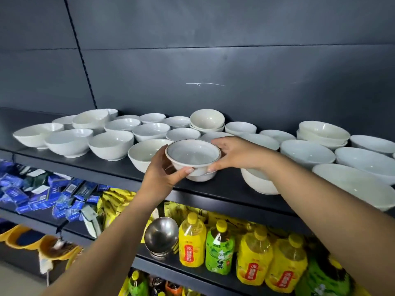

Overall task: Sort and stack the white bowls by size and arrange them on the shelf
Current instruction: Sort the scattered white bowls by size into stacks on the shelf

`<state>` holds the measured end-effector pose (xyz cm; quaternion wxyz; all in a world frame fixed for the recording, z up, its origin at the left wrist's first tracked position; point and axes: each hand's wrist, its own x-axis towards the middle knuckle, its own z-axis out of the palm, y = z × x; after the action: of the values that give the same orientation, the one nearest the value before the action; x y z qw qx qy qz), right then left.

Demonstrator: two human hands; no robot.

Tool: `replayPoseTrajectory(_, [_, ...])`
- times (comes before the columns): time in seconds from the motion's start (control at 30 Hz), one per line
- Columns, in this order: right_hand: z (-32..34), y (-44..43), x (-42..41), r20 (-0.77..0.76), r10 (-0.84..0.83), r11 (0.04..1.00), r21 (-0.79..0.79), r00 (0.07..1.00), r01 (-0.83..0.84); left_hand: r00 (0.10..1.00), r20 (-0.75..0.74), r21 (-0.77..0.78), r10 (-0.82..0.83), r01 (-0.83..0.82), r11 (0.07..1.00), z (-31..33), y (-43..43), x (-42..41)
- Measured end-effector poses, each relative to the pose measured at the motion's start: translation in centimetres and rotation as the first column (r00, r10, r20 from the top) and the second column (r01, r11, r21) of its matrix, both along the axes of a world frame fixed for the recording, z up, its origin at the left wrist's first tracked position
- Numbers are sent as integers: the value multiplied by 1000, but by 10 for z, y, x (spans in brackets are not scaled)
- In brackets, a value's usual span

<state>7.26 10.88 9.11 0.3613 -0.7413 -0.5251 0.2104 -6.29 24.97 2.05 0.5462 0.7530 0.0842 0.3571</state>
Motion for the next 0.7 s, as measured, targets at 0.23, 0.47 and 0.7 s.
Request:
replayPoseTrajectory(0.23, [-4,20,28,71,-3,994,-109,997,11,998,-58,-26,39,-41,999,-9,9,24])
replayPoseTrajectory(0.47, [-9,25,44,120,58,979,-201,991,-33,980,-110,49,164,-160,986,-19,7,32])
replayPoseTrajectory(0.7, [-13,25,56,109,65,969,-246,992,-37,965,-98,76,244,-237,968,-22,-2,32])
